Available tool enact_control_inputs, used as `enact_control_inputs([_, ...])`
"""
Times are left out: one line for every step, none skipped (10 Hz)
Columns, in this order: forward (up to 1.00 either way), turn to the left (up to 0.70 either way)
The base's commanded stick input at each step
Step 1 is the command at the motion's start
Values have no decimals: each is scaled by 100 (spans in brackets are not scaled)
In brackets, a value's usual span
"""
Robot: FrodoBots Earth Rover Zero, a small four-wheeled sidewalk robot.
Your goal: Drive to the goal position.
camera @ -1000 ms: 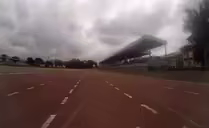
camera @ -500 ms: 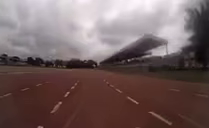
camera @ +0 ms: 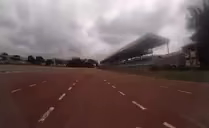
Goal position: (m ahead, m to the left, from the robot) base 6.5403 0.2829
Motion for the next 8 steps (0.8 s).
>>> enact_control_inputs([70, 0])
enact_control_inputs([70, 0])
enact_control_inputs([70, 0])
enact_control_inputs([70, 0])
enact_control_inputs([70, 0])
enact_control_inputs([70, 0])
enact_control_inputs([70, 0])
enact_control_inputs([70, 0])
